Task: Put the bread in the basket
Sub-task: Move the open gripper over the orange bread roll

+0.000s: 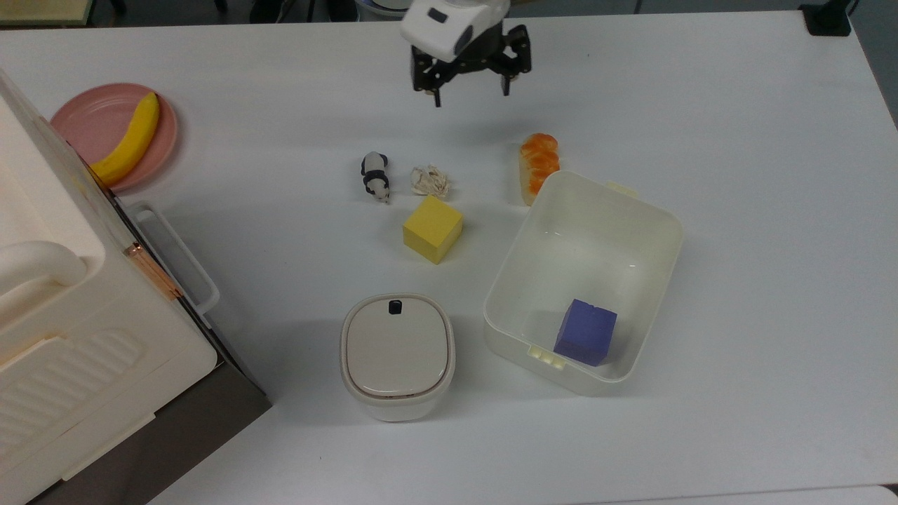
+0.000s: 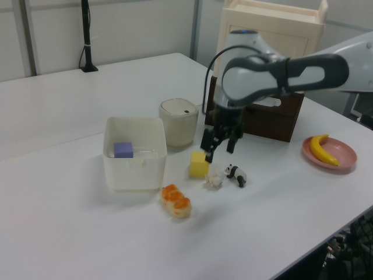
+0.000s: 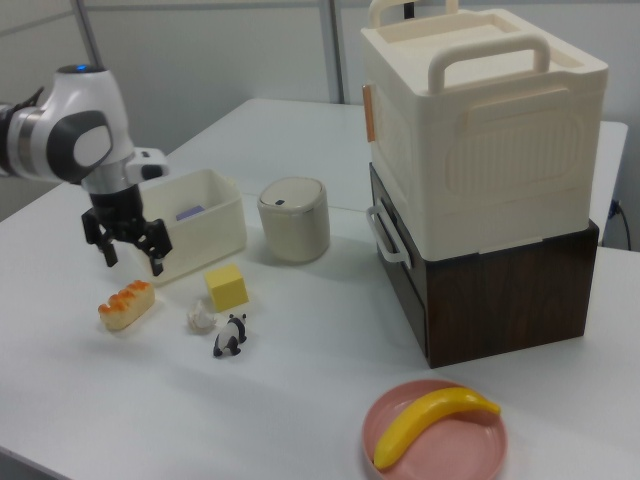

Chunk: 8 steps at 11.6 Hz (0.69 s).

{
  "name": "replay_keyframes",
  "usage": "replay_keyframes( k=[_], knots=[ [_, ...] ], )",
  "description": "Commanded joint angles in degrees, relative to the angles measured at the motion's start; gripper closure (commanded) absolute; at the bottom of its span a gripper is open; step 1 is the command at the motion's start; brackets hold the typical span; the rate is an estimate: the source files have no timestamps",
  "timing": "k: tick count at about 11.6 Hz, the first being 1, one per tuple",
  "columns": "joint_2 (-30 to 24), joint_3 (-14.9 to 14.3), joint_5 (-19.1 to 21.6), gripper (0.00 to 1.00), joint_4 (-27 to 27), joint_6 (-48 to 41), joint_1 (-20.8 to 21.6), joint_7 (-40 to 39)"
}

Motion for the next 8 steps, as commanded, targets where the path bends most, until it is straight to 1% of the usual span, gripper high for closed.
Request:
replay_keyframes(
  k=[1, 2, 3, 5, 6, 8],
  knots=[
    [2.07, 0.09, -1.83, 0.0, -2.46, 7.5, 3.79, 8.53],
    [3.74, 0.09, -3.05, 0.0, -2.28, 9.17, 4.75, 10.73],
    [5.59, 0.09, -5.41, 0.0, -2.2, 10.92, 5.72, 14.14],
    [9.37, 0.18, -8.76, 0.0, -0.63, 13.74, 6.16, 18.73],
    [10.17, 0.61, -10.17, 0.0, 0.08, 13.84, 6.77, 19.88],
    [10.44, 0.7, -11.14, 0.0, 0.53, 13.93, 7.57, 21.2]
  ],
)
